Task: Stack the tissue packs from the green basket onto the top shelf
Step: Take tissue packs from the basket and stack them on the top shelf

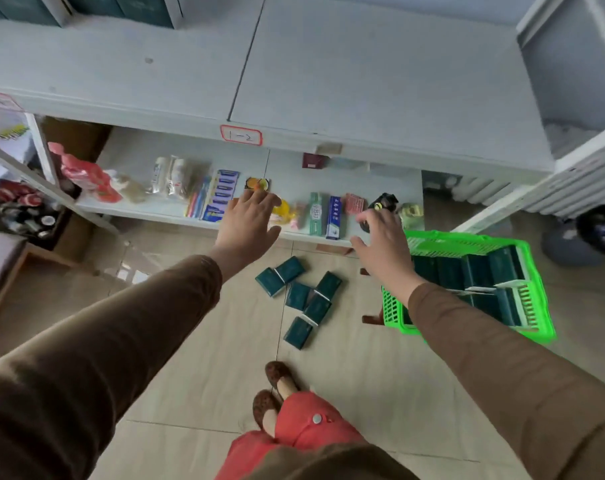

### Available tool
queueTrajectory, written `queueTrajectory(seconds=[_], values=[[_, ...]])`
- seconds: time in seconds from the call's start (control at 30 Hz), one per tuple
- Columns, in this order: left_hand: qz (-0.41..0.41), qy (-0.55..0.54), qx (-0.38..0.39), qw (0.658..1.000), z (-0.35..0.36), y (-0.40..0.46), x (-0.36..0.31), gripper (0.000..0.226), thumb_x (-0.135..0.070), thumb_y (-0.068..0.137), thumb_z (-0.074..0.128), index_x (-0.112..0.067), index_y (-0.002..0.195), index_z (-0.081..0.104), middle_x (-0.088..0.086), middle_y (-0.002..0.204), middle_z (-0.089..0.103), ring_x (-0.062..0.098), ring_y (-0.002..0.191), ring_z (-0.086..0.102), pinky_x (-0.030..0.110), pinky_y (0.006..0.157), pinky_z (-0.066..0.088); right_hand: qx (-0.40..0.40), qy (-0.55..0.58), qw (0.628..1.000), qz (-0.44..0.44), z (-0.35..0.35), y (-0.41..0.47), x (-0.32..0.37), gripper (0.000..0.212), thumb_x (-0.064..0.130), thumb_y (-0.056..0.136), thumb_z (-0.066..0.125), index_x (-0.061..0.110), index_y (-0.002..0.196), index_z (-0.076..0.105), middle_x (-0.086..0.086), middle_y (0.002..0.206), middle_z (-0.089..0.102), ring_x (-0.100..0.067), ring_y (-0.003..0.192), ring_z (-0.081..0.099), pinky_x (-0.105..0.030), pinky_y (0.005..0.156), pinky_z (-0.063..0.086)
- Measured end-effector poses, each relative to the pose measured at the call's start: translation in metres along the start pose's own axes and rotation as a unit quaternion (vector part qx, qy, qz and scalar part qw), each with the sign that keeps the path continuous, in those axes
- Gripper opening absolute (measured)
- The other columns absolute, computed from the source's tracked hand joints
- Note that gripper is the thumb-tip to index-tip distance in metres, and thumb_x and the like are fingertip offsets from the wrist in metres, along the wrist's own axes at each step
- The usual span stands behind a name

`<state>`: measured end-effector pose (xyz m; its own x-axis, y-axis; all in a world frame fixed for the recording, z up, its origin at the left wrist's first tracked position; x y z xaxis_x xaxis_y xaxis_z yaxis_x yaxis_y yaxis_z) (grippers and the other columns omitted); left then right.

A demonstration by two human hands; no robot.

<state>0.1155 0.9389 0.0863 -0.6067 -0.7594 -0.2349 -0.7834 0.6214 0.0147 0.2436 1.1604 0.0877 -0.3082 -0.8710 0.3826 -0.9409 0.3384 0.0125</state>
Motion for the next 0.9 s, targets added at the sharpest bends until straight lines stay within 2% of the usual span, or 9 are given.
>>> queueTrajectory(seconds=[0.2, 0.43, 0.7, 0.8, 0.9], values=[[0.002, -0.004, 0.043, 0.999, 0.046, -0.021, -0.086, 0.046, -0.039, 0.088, 0.065, -0.026, 0.130, 0.051, -0.002, 0.129, 0.054, 0.022, 0.121, 0.047, 0.041, 0.100, 0.041, 0.042, -0.005, 0.997, 0.061, -0.008, -0.055, -0.095, 0.029, 0.021, 0.088, 0.066, 0.014, 0.116, 0.057, -0.007, 0.117, 0.057, -0.028, 0.110, 0.047, -0.040, 0.093, 0.041], [0.034, -0.022, 0.104, 0.994, 0.125, 0.016, -0.226, 0.045, -0.035, 0.088, 0.062, -0.025, 0.131, 0.051, 0.000, 0.131, 0.053, 0.023, 0.123, 0.044, 0.040, 0.102, 0.038, 0.093, 0.055, 0.983, 0.152, -0.013, -0.090, -0.245, 0.036, 0.018, 0.093, 0.063, 0.010, 0.126, 0.054, -0.009, 0.124, 0.055, -0.028, 0.120, 0.047, -0.038, 0.100, 0.041], [0.073, -0.047, 0.181, 0.980, 0.252, 0.086, -0.384, 0.046, -0.031, 0.086, 0.065, -0.020, 0.128, 0.051, 0.001, 0.124, 0.053, 0.024, 0.118, 0.047, 0.037, 0.096, 0.039, 0.165, 0.066, 0.936, 0.302, 0.008, -0.108, -0.436, 0.044, 0.011, 0.092, 0.059, 0.001, 0.135, 0.051, -0.019, 0.132, 0.054, -0.034, 0.124, 0.050, -0.039, 0.104, 0.040], [0.106, -0.040, 0.196, 0.974, 0.302, 0.118, -0.424, 0.045, -0.024, 0.085, 0.062, -0.019, 0.129, 0.051, 0.002, 0.125, 0.054, 0.024, 0.117, 0.048, 0.037, 0.093, 0.040, 0.186, 0.058, 0.916, 0.351, 0.029, -0.104, -0.483, 0.045, 0.009, 0.092, 0.059, -0.001, 0.135, 0.049, -0.022, 0.132, 0.054, -0.036, 0.124, 0.051, -0.037, 0.101, 0.041], [0.143, -0.032, 0.203, 0.968, 0.355, 0.151, -0.458, 0.040, -0.015, 0.086, 0.057, -0.016, 0.126, 0.052, 0.004, 0.123, 0.054, 0.025, 0.115, 0.050, 0.038, 0.090, 0.042, 0.213, 0.024, 0.902, 0.374, 0.058, -0.102, -0.514, 0.043, 0.007, 0.091, 0.057, -0.005, 0.131, 0.047, -0.026, 0.131, 0.052, -0.041, 0.122, 0.052, -0.041, 0.100, 0.042]])
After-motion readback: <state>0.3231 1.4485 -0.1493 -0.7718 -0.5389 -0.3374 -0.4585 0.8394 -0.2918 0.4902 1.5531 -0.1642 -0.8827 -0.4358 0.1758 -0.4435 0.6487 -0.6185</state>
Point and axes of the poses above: each hand's wrist, its own y-axis towards the middle knuckle, its own z-axis out of the palm, x = y × z, the point moved 3 cm from there along y, towards the middle knuckle
